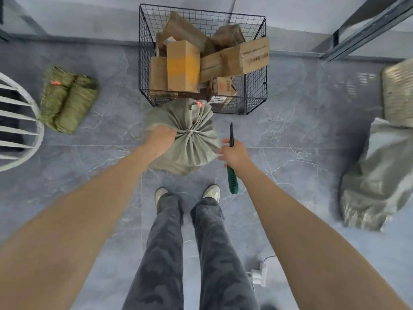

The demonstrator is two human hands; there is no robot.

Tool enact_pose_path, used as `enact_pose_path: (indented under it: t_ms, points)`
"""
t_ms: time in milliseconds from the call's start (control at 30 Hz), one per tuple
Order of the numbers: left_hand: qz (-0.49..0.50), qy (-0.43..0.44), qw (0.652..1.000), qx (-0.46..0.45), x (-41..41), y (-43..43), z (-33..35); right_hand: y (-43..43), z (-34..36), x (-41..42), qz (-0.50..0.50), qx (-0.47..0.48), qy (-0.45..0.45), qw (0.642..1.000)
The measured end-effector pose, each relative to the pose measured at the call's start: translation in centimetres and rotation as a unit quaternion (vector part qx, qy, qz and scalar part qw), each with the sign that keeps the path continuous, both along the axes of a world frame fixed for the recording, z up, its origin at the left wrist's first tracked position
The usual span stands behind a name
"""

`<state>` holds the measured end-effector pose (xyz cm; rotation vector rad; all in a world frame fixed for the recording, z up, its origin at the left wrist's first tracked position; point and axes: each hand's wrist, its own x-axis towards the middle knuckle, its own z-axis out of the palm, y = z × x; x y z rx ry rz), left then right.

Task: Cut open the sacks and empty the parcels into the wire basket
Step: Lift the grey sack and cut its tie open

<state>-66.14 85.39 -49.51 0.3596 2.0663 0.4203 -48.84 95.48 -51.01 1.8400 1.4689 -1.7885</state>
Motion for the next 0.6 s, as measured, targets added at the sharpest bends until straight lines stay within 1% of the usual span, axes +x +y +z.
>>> enact_pose_path:
  t_ms: [133, 267, 333, 400, 433, 500, 600]
  points:
    - [-0.002, -0.012, 1.000, 0.011, 0.1, 1.0, -3.7, -0.4, -2.4, -1.2, -0.011, -0.037, 0.032, 0.999]
    - [-0.014, -0.010, 1.000, 0.017, 0.3, 1.8, -7.5, -1.1, -6.1, -2.6, -0.017, -0.025, 0.039, 0.999]
    - [-0.013, -0.010, 0.999, 0.045, 0.3, 2.2, -9.6, -0.7, -7.9, -3.5, -0.036, -0.019, 0.063, 0.997]
    - [-0.024, -0.009, 0.996, 0.083, 0.4, 2.2, -11.8, -0.2, -9.2, -4.2, -0.068, -0.037, 0.099, 0.992]
    - [-0.041, 0.000, 0.994, 0.097, 0.5, 2.3, -13.2, 0.3, -9.9, -4.4, -0.081, -0.049, 0.120, 0.988]
    - [-0.079, 0.038, 0.992, 0.093, 0.7, 2.6, -15.8, 1.2, -11.6, -4.6, -0.084, -0.055, 0.149, 0.984]
    - [-0.100, 0.115, 0.986, 0.073, 0.3, 3.7, -18.8, 2.6, -14.3, -4.7, -0.051, -0.057, 0.171, 0.982]
